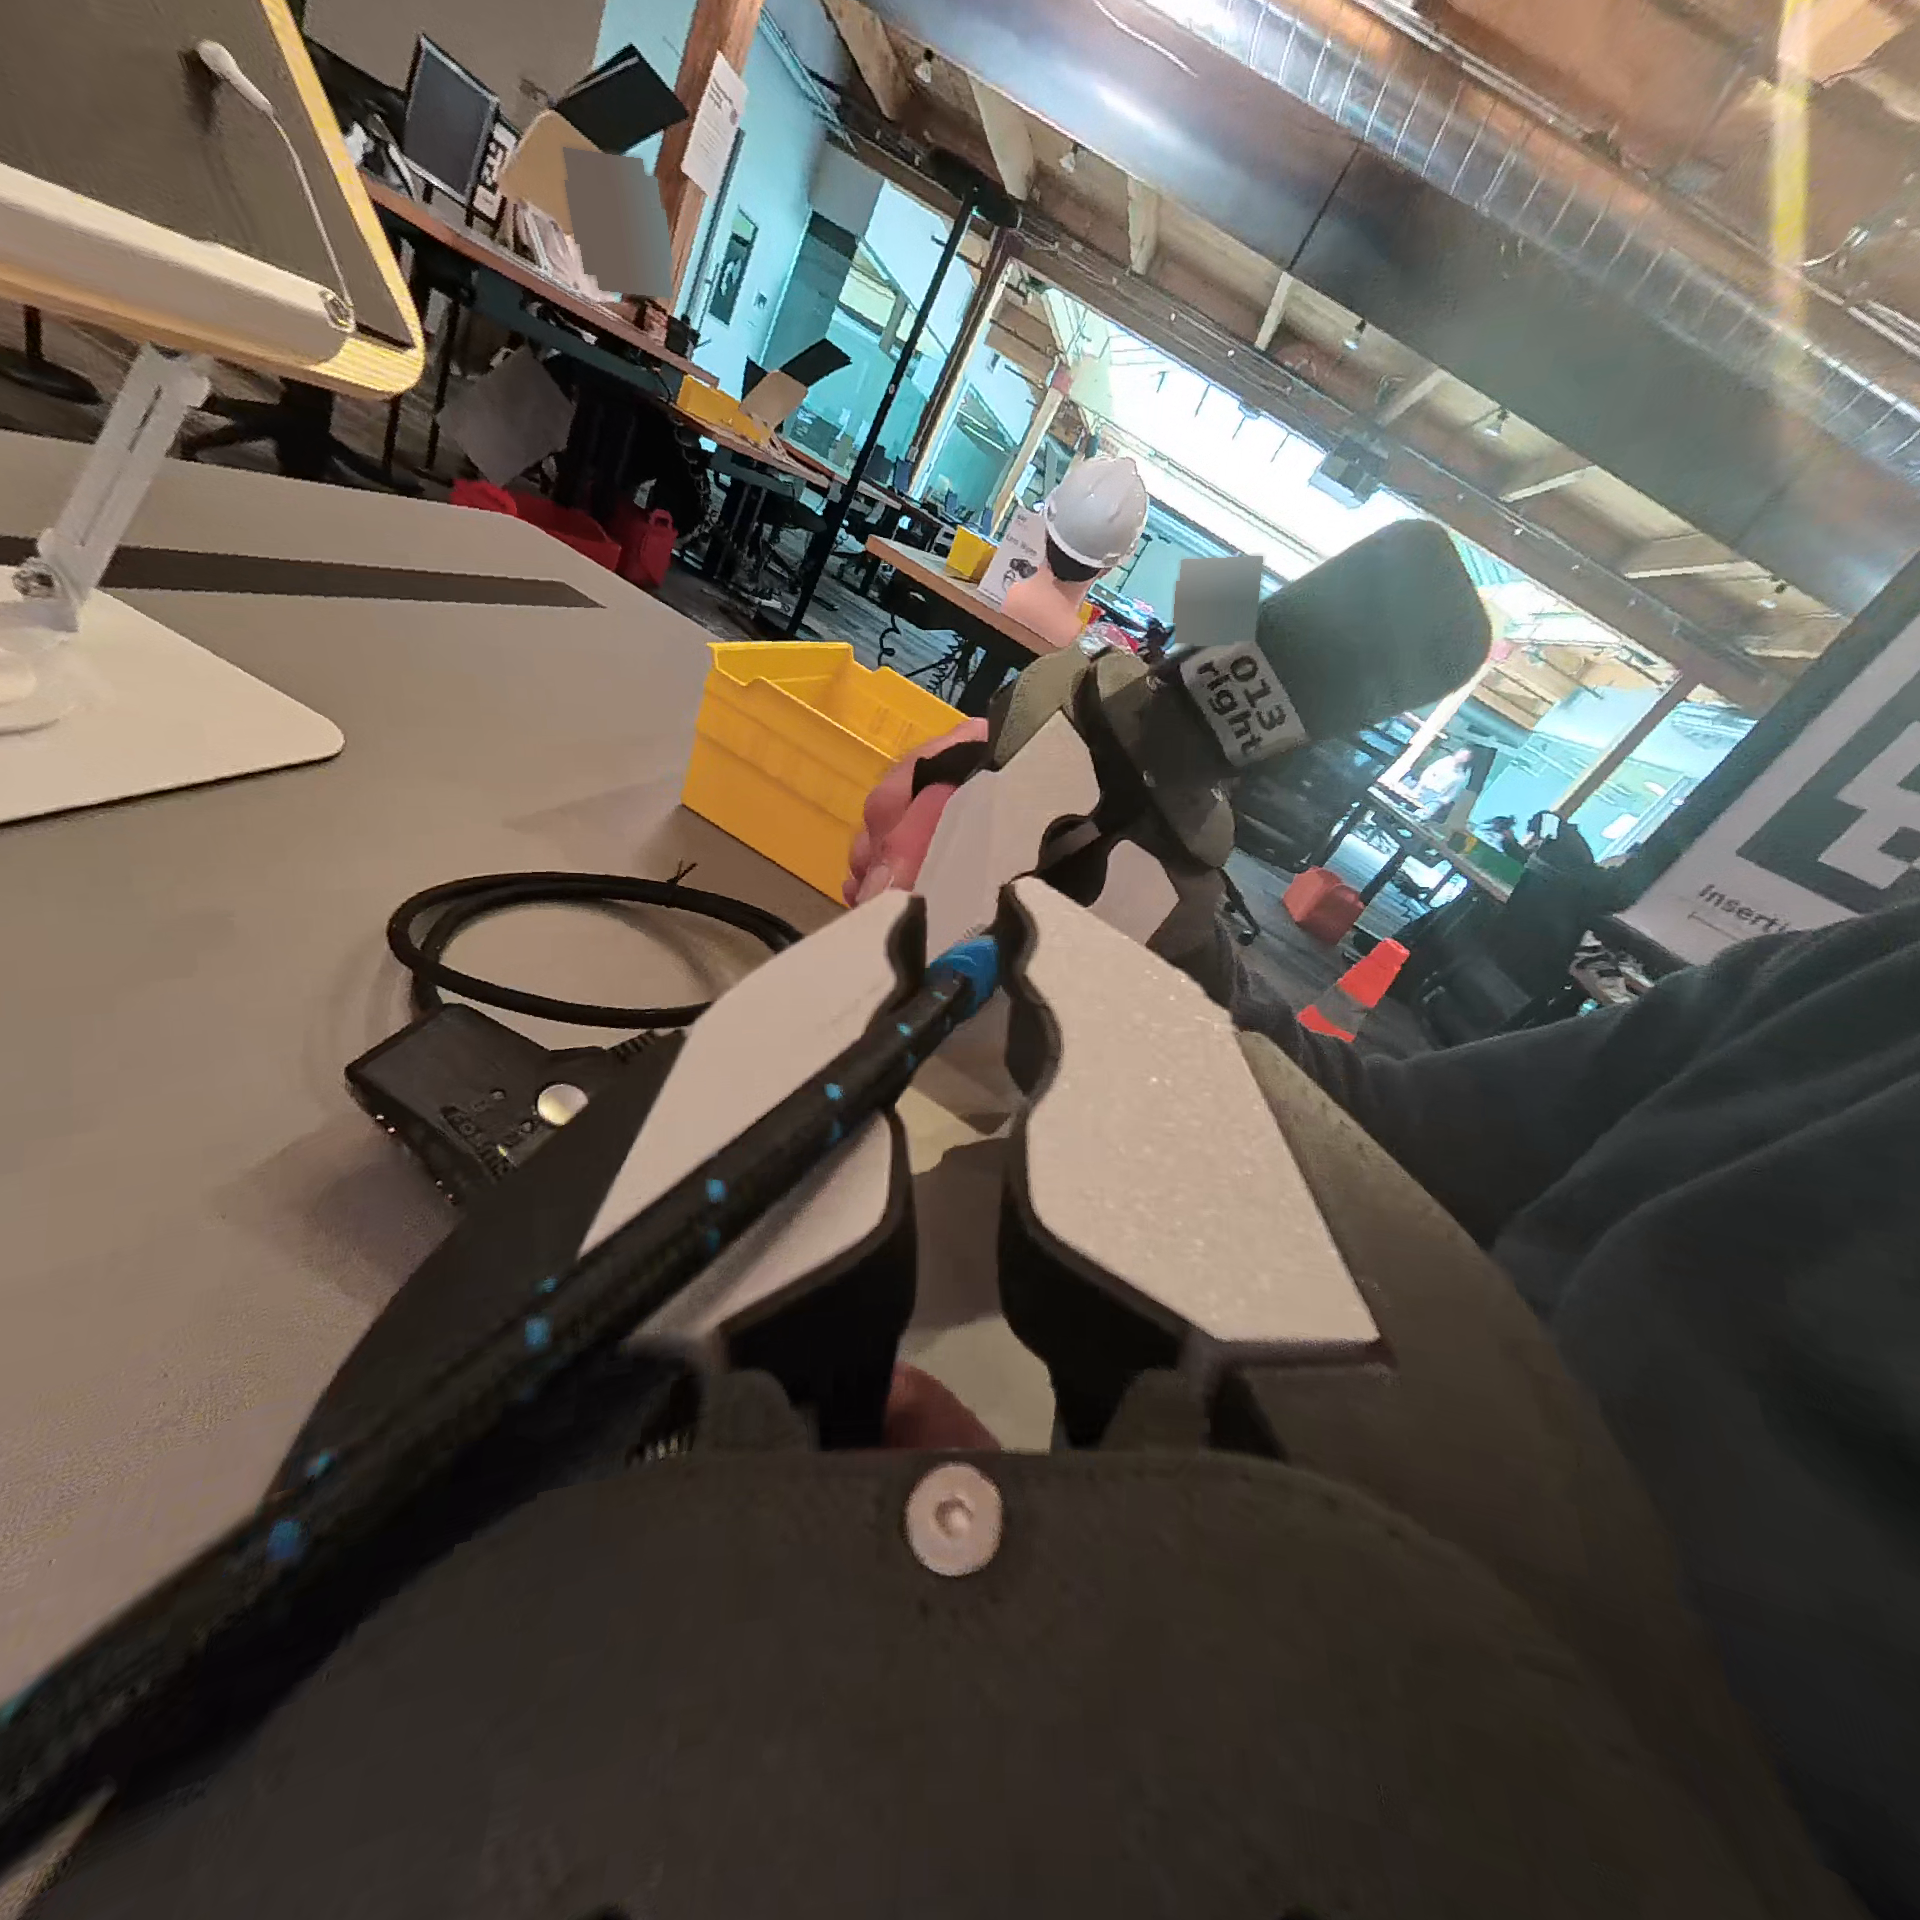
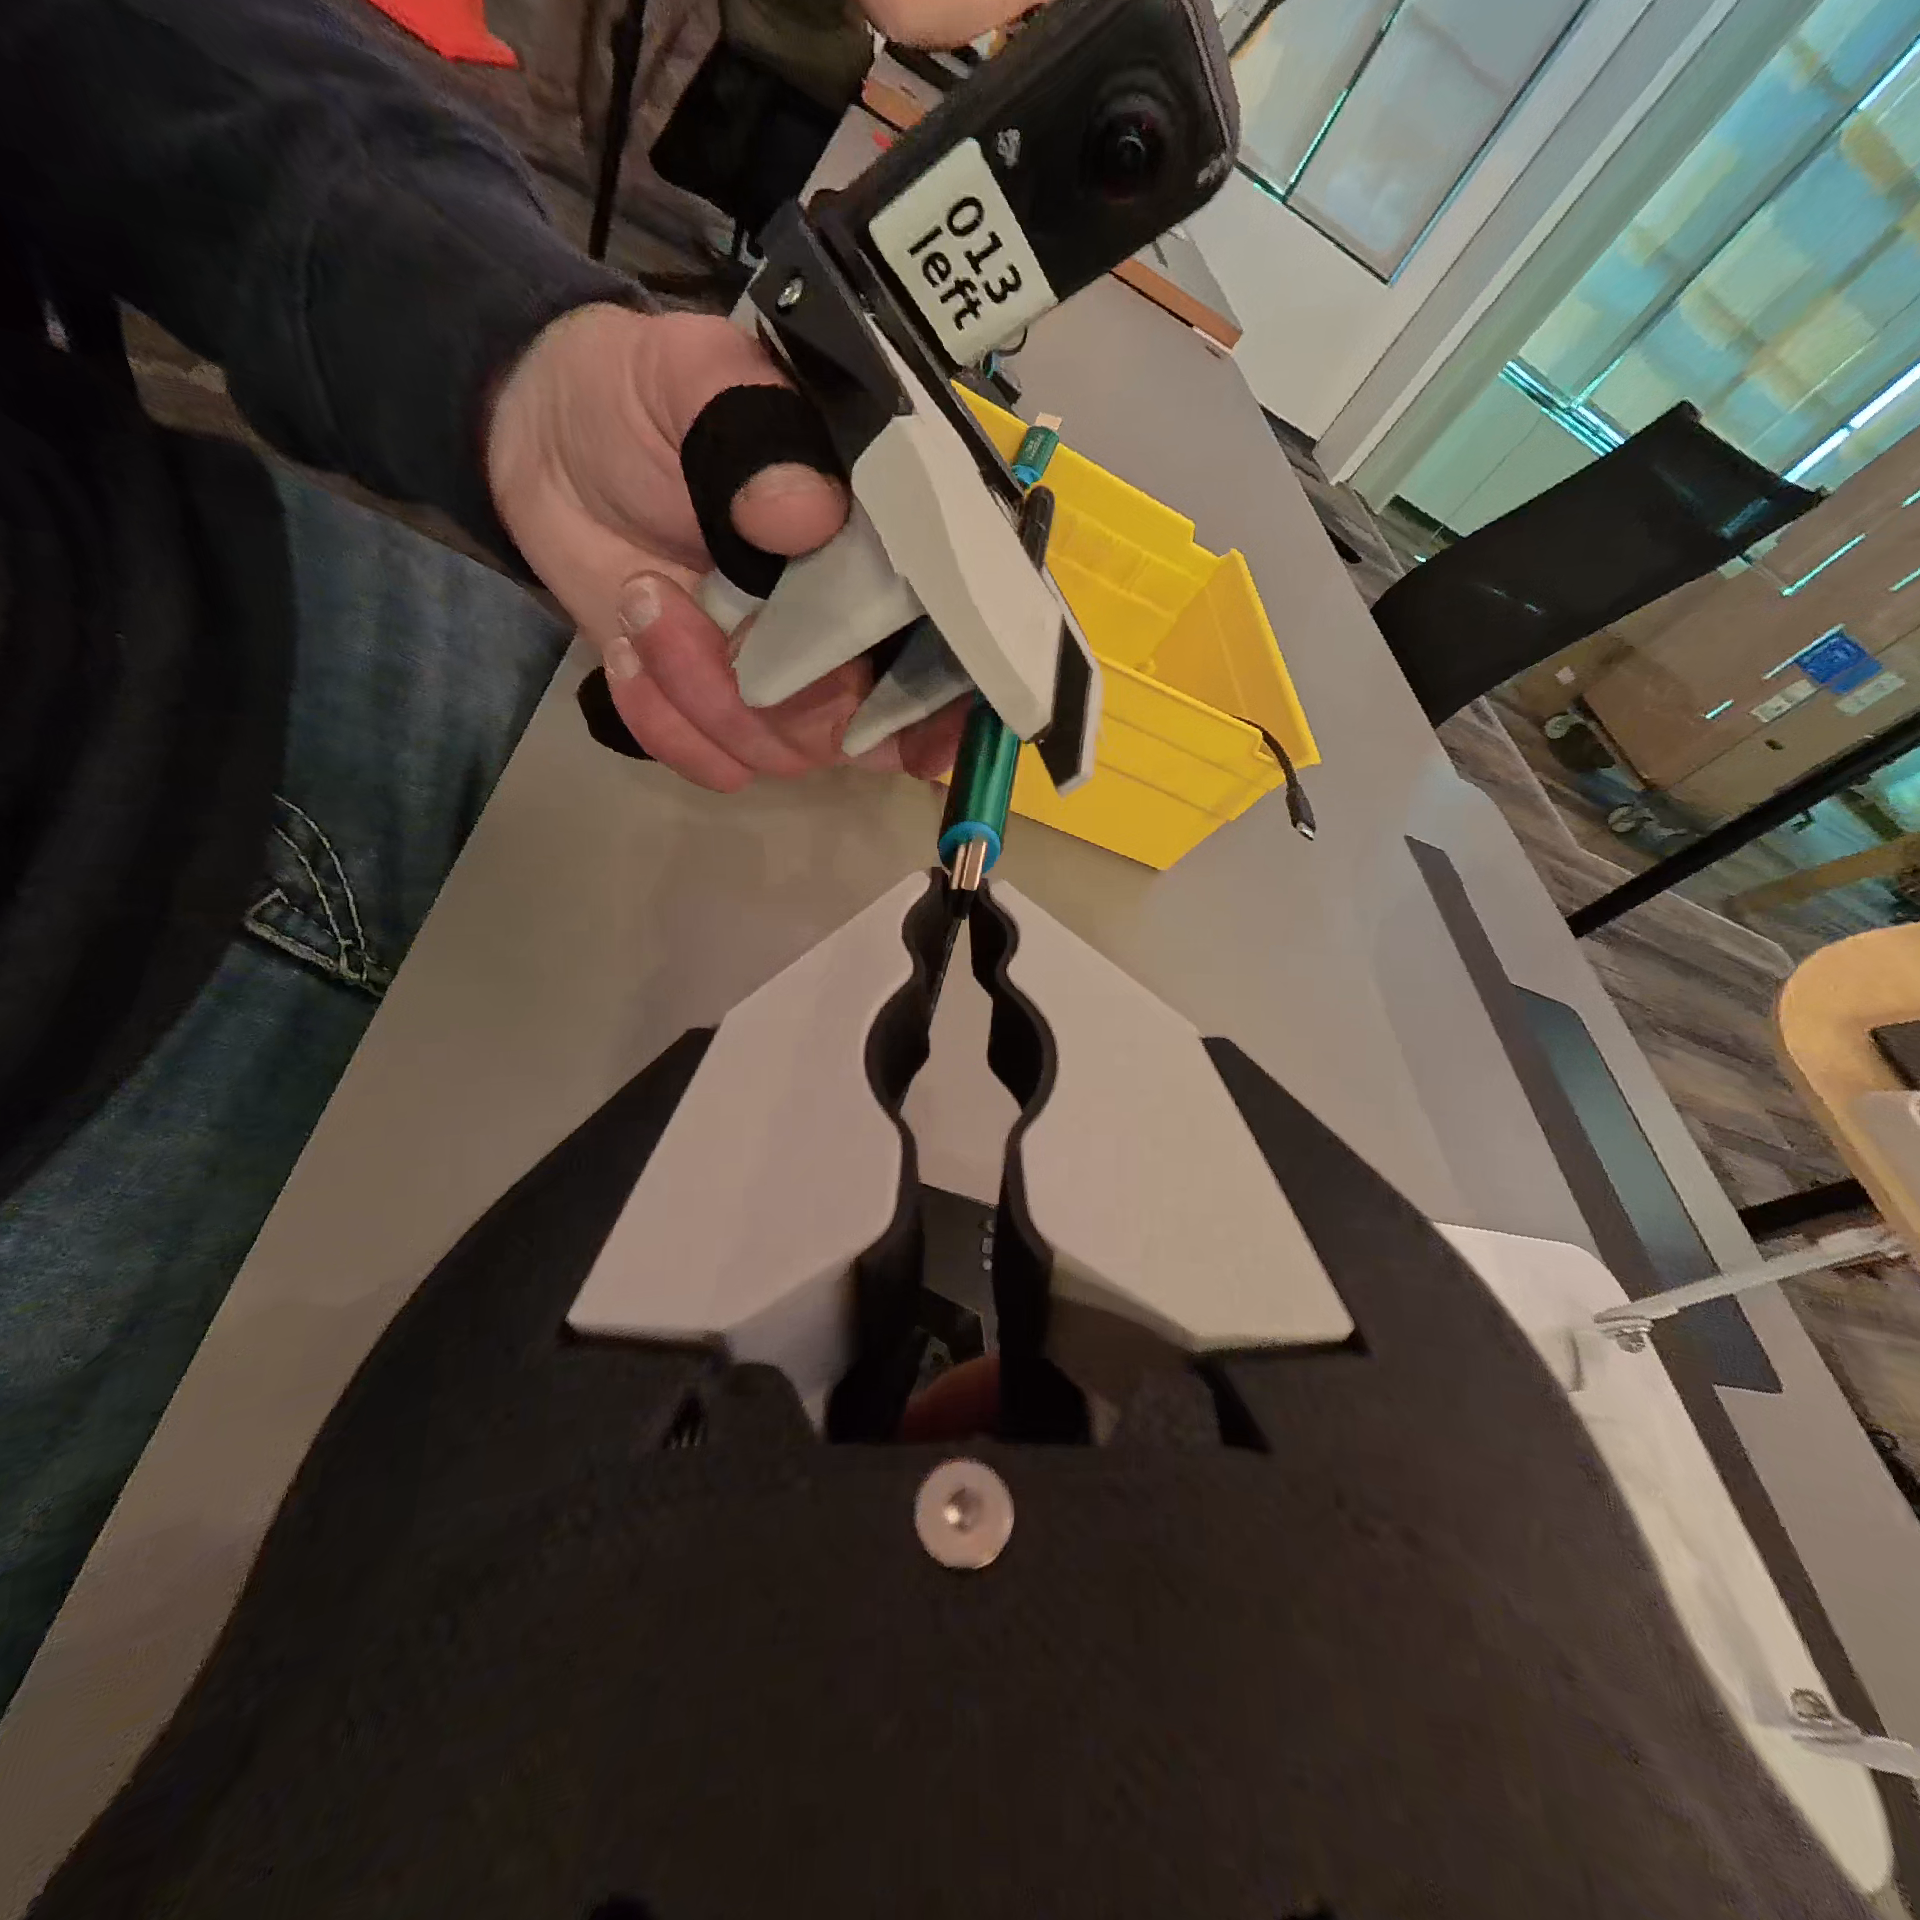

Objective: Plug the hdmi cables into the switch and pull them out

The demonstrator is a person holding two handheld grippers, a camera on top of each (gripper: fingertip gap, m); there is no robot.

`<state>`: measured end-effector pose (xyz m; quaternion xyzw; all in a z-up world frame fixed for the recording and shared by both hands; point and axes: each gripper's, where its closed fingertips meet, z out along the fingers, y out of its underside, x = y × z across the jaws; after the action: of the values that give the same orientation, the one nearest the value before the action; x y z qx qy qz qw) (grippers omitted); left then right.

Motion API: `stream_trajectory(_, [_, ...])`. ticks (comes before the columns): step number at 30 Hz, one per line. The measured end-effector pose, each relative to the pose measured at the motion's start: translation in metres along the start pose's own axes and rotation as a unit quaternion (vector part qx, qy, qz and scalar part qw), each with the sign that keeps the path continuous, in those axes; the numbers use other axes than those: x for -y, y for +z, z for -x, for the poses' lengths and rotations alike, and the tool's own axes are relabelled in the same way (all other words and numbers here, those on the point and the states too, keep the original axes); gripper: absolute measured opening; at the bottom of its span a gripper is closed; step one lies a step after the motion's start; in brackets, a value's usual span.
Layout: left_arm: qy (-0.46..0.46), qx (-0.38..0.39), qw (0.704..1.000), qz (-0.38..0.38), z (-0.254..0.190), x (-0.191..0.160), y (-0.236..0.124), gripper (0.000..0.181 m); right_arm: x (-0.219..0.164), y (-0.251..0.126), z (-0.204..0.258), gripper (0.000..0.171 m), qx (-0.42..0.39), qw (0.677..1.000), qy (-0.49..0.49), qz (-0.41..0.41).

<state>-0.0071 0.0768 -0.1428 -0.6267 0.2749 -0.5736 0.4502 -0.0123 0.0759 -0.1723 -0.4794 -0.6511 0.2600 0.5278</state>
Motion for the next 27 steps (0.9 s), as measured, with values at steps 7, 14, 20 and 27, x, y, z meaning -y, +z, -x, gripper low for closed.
stream_trajectory(7, [0.082,0.013,0.997,0.008,-0.007,0.005,-0.003,0.001,0.017,-0.003,0.007,0.025,0.065,0.977,0.165,-0.118])
stream_trajectory(14, [0.221,-0.015,0.974,0.052,-0.026,-0.003,-0.001,0.001,0.030,-0.007,0.017,0.029,0.174,0.918,0.299,-0.191])
stream_trajectory(20, [0.301,-0.020,0.951,0.066,-0.041,-0.004,0.000,0.001,0.043,-0.007,0.022,0.017,0.228,0.874,0.346,-0.254])
stream_trajectory(27, [0.335,-0.021,0.939,0.069,-0.048,-0.005,0.002,0.001,0.046,-0.005,0.029,0.021,0.249,0.852,0.373,-0.271])
